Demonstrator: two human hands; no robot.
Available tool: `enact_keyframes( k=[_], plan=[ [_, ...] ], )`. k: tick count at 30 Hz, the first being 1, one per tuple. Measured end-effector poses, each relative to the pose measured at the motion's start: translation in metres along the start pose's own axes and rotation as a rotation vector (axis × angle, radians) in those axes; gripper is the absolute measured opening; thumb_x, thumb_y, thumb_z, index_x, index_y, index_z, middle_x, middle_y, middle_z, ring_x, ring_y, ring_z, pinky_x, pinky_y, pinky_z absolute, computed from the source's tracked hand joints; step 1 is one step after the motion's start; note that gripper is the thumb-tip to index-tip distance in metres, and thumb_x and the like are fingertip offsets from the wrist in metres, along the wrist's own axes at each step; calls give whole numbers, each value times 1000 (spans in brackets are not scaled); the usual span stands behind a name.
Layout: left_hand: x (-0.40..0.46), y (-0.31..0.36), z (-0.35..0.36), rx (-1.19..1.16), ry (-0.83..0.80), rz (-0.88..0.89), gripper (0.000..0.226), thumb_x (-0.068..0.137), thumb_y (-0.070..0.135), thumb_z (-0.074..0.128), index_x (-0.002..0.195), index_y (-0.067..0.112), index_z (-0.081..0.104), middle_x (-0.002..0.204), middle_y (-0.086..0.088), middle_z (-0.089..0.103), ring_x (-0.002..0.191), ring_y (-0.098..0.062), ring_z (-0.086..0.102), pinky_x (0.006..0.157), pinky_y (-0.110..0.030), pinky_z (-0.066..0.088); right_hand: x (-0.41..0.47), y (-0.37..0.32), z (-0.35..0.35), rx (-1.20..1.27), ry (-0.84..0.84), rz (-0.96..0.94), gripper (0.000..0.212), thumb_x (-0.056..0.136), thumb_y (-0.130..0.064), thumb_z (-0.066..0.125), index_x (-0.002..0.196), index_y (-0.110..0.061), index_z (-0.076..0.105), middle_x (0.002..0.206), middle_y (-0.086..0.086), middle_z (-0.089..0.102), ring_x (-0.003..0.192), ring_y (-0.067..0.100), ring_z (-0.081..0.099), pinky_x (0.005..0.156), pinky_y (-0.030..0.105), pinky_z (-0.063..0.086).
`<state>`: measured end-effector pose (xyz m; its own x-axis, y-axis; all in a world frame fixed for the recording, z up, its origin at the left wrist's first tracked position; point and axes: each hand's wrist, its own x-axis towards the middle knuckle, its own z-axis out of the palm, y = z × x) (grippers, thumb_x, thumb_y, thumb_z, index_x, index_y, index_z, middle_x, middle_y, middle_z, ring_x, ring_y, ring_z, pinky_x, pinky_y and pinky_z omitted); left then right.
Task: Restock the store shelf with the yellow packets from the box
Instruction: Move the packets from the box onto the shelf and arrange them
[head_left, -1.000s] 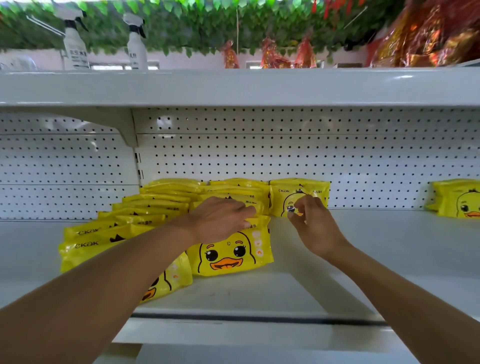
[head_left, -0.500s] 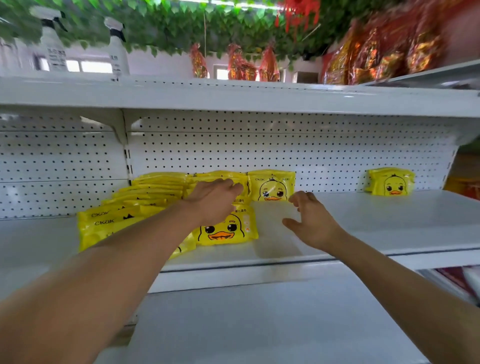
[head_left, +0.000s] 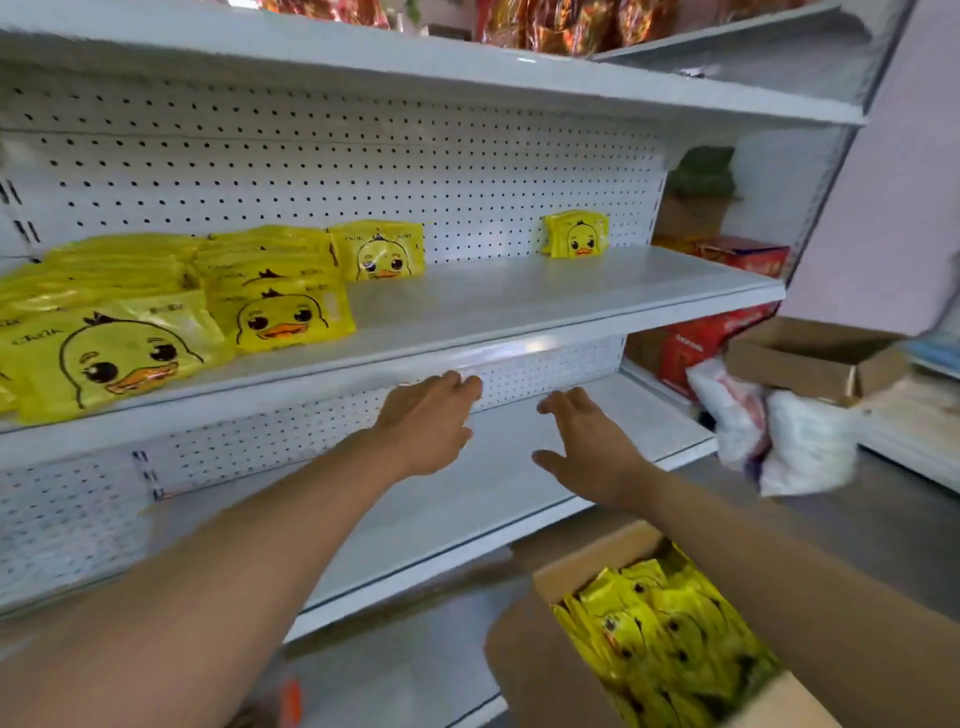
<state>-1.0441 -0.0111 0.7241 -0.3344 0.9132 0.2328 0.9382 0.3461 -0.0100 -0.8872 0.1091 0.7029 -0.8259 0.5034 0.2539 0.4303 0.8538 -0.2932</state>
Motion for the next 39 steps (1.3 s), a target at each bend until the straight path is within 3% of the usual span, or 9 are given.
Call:
enact_keyframes(
  k=[10, 16, 20, 24, 32, 36, 39],
  plan=[
    [9, 111, 115, -106, -288, 105, 35, 90, 27, 50, 123, 19, 42, 118, -3, 49, 103, -25, 53, 78, -35, 45, -83, 141, 35, 27, -214, 317, 53, 82, -28, 66, 126, -9, 42, 126, 12, 41, 117, 29, 44, 95, 31, 36],
    [42, 170, 193, -141, -452, 12, 36, 88, 25, 53, 122, 22, 42, 125, -1, 47, 117, -26, 51, 86, -35, 43, -100, 240, 59, 48, -369, 416, 50, 87, -27, 60, 128, -8, 38, 129, 12, 36, 121, 27, 39, 96, 27, 31],
    [64, 203, 243, -141, -577, -48, 41, 84, 25, 59, 122, 21, 44, 126, -4, 51, 115, -27, 53, 89, -36, 47, -105, 299, 85, 83, -469, 444, 46, 87, -26, 60, 124, -9, 40, 129, 13, 35, 121, 29, 41, 97, 31, 35],
    [78, 226, 287, -104, -618, -43, 41, 87, 31, 55, 125, 28, 41, 129, 4, 49, 121, -23, 50, 91, -37, 46, -107, 346, 113, 118, -540, 481, 42, 87, -24, 57, 124, -11, 42, 129, 11, 36, 120, 29, 43, 96, 34, 40],
    [105, 261, 375, -35, -719, 96, 46, 88, 13, 57, 131, 22, 42, 131, 1, 52, 123, -21, 46, 97, -39, 41, -117, 403, 172, 215, -618, 514, 42, 88, -20, 58, 126, -10, 41, 130, 12, 38, 119, 29, 45, 96, 33, 38],
    [121, 273, 420, -33, -695, 208, 53, 86, 7, 59, 135, 19, 41, 137, 0, 47, 130, -20, 39, 100, -36, 35, -117, 422, 199, 252, -629, 578, 42, 91, -16, 53, 130, -13, 39, 134, 9, 37, 120, 24, 44, 90, 30, 37],
    [131, 278, 450, 8, -702, 279, 54, 86, 4, 57, 136, 19, 42, 138, -1, 45, 131, -20, 37, 104, -36, 31, -118, 432, 219, 283, -615, 615, 43, 90, -8, 51, 132, -9, 39, 135, 11, 39, 122, 25, 43, 95, 29, 36]
  ],
)
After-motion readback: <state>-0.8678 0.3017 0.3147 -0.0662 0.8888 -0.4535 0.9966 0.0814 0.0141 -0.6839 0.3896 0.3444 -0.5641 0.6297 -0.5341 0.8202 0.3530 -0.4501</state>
